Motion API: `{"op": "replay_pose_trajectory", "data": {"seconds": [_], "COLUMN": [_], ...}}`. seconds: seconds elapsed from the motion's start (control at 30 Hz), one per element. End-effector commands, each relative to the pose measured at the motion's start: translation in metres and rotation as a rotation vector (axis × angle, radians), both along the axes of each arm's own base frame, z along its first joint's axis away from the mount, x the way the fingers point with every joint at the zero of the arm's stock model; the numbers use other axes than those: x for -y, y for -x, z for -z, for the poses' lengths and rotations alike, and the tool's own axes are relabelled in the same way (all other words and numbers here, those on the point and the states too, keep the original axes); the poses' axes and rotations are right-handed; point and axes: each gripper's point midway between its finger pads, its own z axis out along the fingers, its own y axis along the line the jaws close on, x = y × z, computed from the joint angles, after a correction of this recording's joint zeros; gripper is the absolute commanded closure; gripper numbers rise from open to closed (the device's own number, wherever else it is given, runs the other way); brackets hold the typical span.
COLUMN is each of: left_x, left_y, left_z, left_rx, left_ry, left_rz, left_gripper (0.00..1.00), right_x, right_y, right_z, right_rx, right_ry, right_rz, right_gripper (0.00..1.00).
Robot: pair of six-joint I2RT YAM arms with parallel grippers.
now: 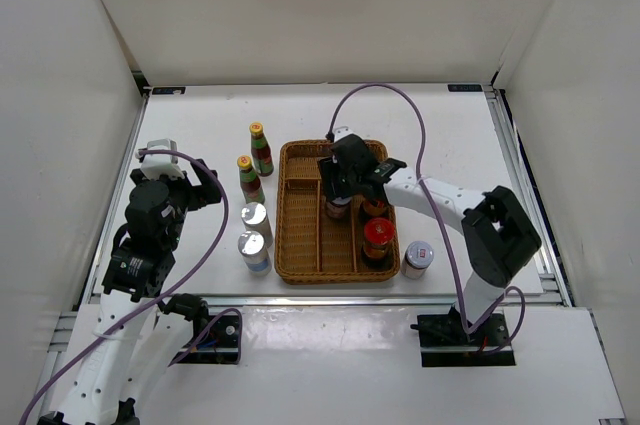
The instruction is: Organize the condiment bottles
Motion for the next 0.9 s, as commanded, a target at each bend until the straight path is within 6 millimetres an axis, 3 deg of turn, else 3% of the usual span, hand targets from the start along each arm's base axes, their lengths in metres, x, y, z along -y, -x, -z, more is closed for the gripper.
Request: {"op": "replay_pose_trajectory", "data": {"seconds": [0.0,0.03,0.1,0.13,0.23,0.3,0.33,0.37,0.43,0.47,0.53,0.57,0.6,0.7,0.73,0.77,0.87], "left_x": [0.003,0.003,0.003,0.003,0.003,0.003,0.003,0.003,0.001,0.001,-0.001,-0.001,-0.001,-0.001,0.000,0.000,-0.003], "left_y": [0.000,0.000,0.000,0.000,0.000,0.000,0.000,-0.001,0.000,0.000,0.001,0.001,0.000,0.000,-0.001,-0.001,0.000], "left_z": [0.000,0.000,0.000,0.000,0.000,0.000,0.000,0.002,0.005,0.005,0.003,0.003,0.000,0.000,0.002,0.002,0.000], "left_rx": [0.009,0.009,0.009,0.009,0.009,0.009,0.009,0.000,-0.011,-0.012,-0.002,-0.002,0.008,0.008,-0.001,-0.001,0.009], "left_ry": [0.000,0.000,0.000,0.000,0.000,0.000,0.000,-0.003,-0.008,-0.008,-0.008,-0.008,-0.005,-0.005,-0.007,-0.007,-0.007], "left_rz": [0.017,0.017,0.017,0.017,0.017,0.017,0.017,0.017,0.008,0.008,-0.003,-0.003,-0.003,-0.003,-0.003,-0.003,-0.012], "left_gripper": [0.01,0.01,0.01,0.01,0.01,0.01,0.01,0.01,0.01,0.01,0.01,0.01,0.01,0.01,0.01,0.01,0.01], "right_x": [-0.015,-0.016,-0.016,-0.014,-0.002,0.013,0.027,0.040,0.077,0.097,0.134,0.150,0.166,0.189,0.190,0.191,0.199], "right_y": [-0.015,-0.017,-0.023,-0.029,-0.033,-0.032,-0.030,-0.019,-0.004,0.013,0.029,0.043,0.053,0.083,0.090,0.107,0.129], "right_z": [-0.036,-0.037,-0.051,-0.068,-0.107,-0.146,-0.158,-0.182,-0.188,-0.186,-0.168,-0.171,-0.141,-0.105,-0.091,-0.062,-0.020], "right_rx": [0.061,0.064,0.088,0.121,0.187,0.254,0.257,0.289,0.295,0.295,0.253,0.256,0.190,0.098,0.059,-0.024,-0.132], "right_ry": [-0.065,-0.057,-0.046,-0.024,-0.002,-0.025,-0.030,-0.062,-0.022,-0.029,0.008,-0.015,0.006,-0.015,-0.021,-0.018,-0.010], "right_rz": [-0.003,-0.010,-0.011,-0.003,0.014,0.049,0.088,0.113,0.206,0.243,0.326,0.354,0.413,0.453,0.449,0.443,0.476], "right_gripper": [0.35,0.23,0.14,0.02,0.00,0.00,0.00,0.00,0.00,0.00,0.00,0.00,0.00,0.00,0.00,0.00,0.00]}}
